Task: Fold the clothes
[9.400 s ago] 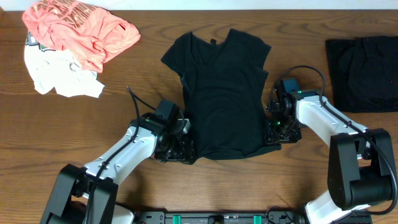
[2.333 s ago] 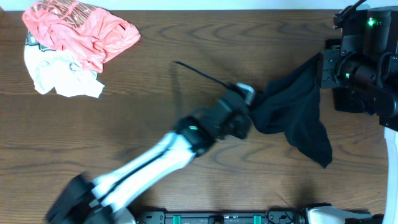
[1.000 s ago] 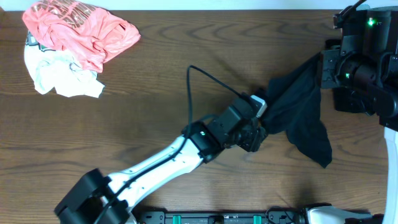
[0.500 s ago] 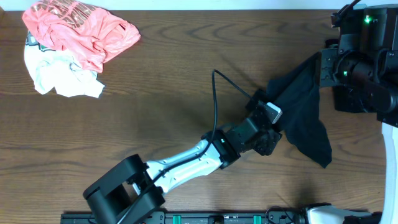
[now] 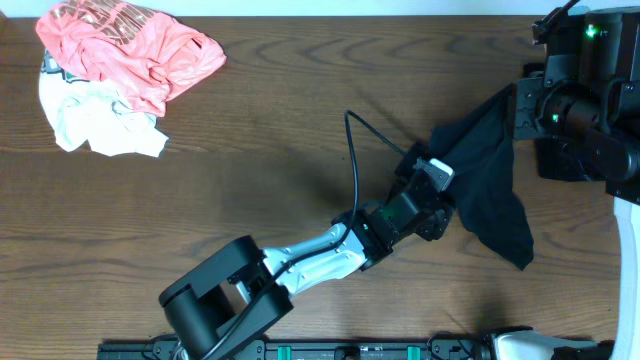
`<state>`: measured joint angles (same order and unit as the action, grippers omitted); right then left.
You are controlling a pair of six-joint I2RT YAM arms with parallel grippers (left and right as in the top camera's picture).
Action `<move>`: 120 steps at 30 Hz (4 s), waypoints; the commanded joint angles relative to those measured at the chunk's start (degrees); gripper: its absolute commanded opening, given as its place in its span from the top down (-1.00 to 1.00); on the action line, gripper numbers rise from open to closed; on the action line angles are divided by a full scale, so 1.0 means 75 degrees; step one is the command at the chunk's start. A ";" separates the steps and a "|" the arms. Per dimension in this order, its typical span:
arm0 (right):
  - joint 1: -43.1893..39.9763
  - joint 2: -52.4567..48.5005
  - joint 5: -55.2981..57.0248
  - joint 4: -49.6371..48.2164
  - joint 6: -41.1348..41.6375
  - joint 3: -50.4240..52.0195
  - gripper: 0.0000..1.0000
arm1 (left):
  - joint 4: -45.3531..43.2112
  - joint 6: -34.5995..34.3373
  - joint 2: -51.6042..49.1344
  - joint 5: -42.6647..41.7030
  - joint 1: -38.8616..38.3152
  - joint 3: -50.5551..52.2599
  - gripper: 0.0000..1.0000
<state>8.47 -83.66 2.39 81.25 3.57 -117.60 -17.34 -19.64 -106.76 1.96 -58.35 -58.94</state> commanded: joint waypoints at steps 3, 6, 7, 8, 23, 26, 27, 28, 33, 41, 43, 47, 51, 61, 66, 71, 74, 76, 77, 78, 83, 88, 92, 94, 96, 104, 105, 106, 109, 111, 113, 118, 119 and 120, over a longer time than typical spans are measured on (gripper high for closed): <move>-0.0050 0.0003 0.0050 -0.0003 -0.0122 -0.0105 0.98 | -0.0114 0.0152 -0.0216 0.1169 -0.0009 -0.0020 0.47; -0.0050 0.0003 0.0050 -0.0003 -0.0122 -0.0105 0.97 | -0.0265 0.0154 -0.0216 0.1699 0.0006 -0.0020 0.78; -0.0050 0.0003 0.0050 -0.0003 -0.0122 -0.0105 0.97 | -0.0297 0.0154 -0.0216 0.1789 0.0009 -0.0020 0.87; -0.0050 0.0003 0.0050 0.0000 -0.0125 -0.0105 0.97 | -0.0329 0.0154 -0.0216 0.1859 0.0012 -0.0020 0.88; -0.0050 0.0003 0.0050 -0.0009 -0.0146 -0.0105 0.97 | 0.1804 0.0157 0.1256 0.1868 0.0356 -0.0020 0.88; -0.0052 0.0003 0.0050 -0.0067 -0.0146 -0.0105 0.97 | 0.2623 0.0160 0.1996 0.1868 0.0557 -0.0020 0.88; -0.0050 0.0003 0.0050 -0.0079 -0.0146 -0.0105 0.97 | 0.2853 0.0160 0.2226 0.1868 0.0627 -0.0020 0.88; -0.0052 0.0003 0.0050 -0.0090 -0.0146 -0.0105 0.97 | 0.3072 0.0160 0.2457 0.1868 0.0694 -0.0020 0.88; -0.0050 0.0003 0.0050 -0.0096 -0.0146 -0.0105 0.97 | 0.3920 0.0160 0.3585 0.1868 0.1072 -0.0020 0.88; -0.0052 0.0003 0.0047 -0.0090 -0.0146 -0.0105 0.97 | 0.4806 0.0329 0.4876 0.1868 0.1737 -0.0020 0.88; -0.0052 0.0003 0.0047 -0.0087 -0.0143 -0.0105 0.97 | 0.4969 0.0326 0.5068 0.1859 0.1886 -0.0020 0.88; -0.0052 0.0003 0.0047 -0.0093 -0.0143 -0.0105 0.97 | 0.5080 0.0323 0.5138 0.1072 0.1935 -0.0020 0.88; -0.0050 0.0003 0.0044 -0.0093 -0.0143 -0.0105 0.98 | 0.5080 0.0335 0.4776 0.0119 0.1935 -0.0020 0.30; -0.0052 0.0003 0.0050 -0.0093 -0.0146 -0.0105 0.97 | 0.4736 0.0656 0.2798 -0.0061 0.1443 -0.0020 -0.08; -0.0052 0.0003 0.0052 -0.0096 -0.0146 -0.0105 0.98 | 0.4237 0.0670 0.2390 0.0271 0.0746 -0.0020 -0.29; -0.0052 0.0003 0.0052 -0.0093 -0.0146 -0.0105 0.98 | 0.3541 0.0405 0.2174 0.1478 -0.0082 -0.0020 -0.47; -0.0087 0.0003 0.0052 -0.0087 -0.0146 -0.0105 0.97 | 0.3191 -0.0280 0.2075 0.2524 -0.0551 -0.0020 -0.54; -0.0096 0.0003 0.0052 -0.0085 -0.0146 -0.0105 0.97 | 0.2949 -0.0772 0.1979 0.2906 -0.0766 -0.0020 -0.55; -0.0093 0.0003 0.0052 -0.0085 -0.0146 -0.0105 0.97 | 0.2771 -0.0927 0.1897 0.2929 -0.0836 -0.0020 -0.56; -0.0093 0.0003 0.0050 -0.0085 -0.0146 -0.0105 0.97 | 0.2608 -0.1058 0.1798 0.2926 -0.0874 -0.0020 -0.55; -0.0093 0.0003 0.0050 -0.0067 -0.0146 -0.0105 0.97 | 0.1647 -0.1451 0.1046 0.2929 -0.0898 -0.0020 -0.69; -0.0093 0.0003 0.0052 0.0000 -0.0146 -0.0105 0.97 | 0.0976 -0.1451 0.0568 0.2923 -0.0898 -0.0020 -0.82; -0.0093 0.0003 0.0052 -0.0035 -0.0146 -0.0105 0.97 | 0.0883 -0.1451 0.0560 0.2923 -0.0898 -0.0020 -0.88; -0.0093 0.0003 0.0050 -0.0087 -0.0143 -0.0105 0.98 | 0.0790 -0.1454 0.0533 0.2917 -0.0898 -0.0020 -0.89; -0.0093 0.0003 0.0050 -0.0117 -0.0143 -0.0105 0.97 | 0.0650 -0.1454 0.0484 0.2885 -0.0901 -0.0020 -0.92; -0.0093 0.0003 0.0050 -0.0117 -0.0143 -0.0105 0.97 | 0.0064 -0.1454 -0.0079 0.2798 -0.0968 -0.0020 -0.96; -0.0093 0.0003 0.0050 -0.0117 -0.0143 -0.0105 0.97 | -0.0006 -0.1454 -0.0163 0.2783 -0.0968 -0.0020 -0.96; -0.0093 0.0003 0.0052 -0.0117 -0.0143 -0.0105 0.97 | -0.0093 -0.1448 -0.0221 0.2742 -0.0968 -0.0020 -0.96; -0.0093 0.0003 0.0052 -0.0119 -0.0143 -0.0105 0.98 | -0.0402 -0.1332 -0.0358 0.2547 -0.0968 -0.0020 -0.96; -0.0093 0.0003 0.0052 -0.0122 -0.0143 -0.0105 0.98 | -0.0562 -0.1032 -0.0361 0.2186 -0.0968 -0.0020 -0.96; -0.0093 0.0003 0.0052 -0.0125 -0.0143 -0.0105 0.97 | -0.0679 -0.0734 -0.0361 0.1763 -0.0970 -0.0020 -0.96; -0.0093 0.0003 0.0050 -0.0128 -0.0143 -0.0105 0.97 | -0.0676 -0.0364 -0.0396 0.1684 -0.1003 -0.0020 -0.96; -0.0093 0.0003 0.0050 -0.0128 -0.0143 -0.0105 0.98 | -0.0679 -0.0289 -0.0420 0.1684 -0.1003 -0.0020 -0.96; -0.0093 0.0003 0.0050 -0.0128 -0.0143 -0.0105 0.97 | -0.0697 -0.0184 -0.0452 0.1684 -0.1003 -0.0020 -0.96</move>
<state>8.25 -83.66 2.39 80.68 3.18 -117.60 -22.35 -24.73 -109.51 15.49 -65.71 -58.83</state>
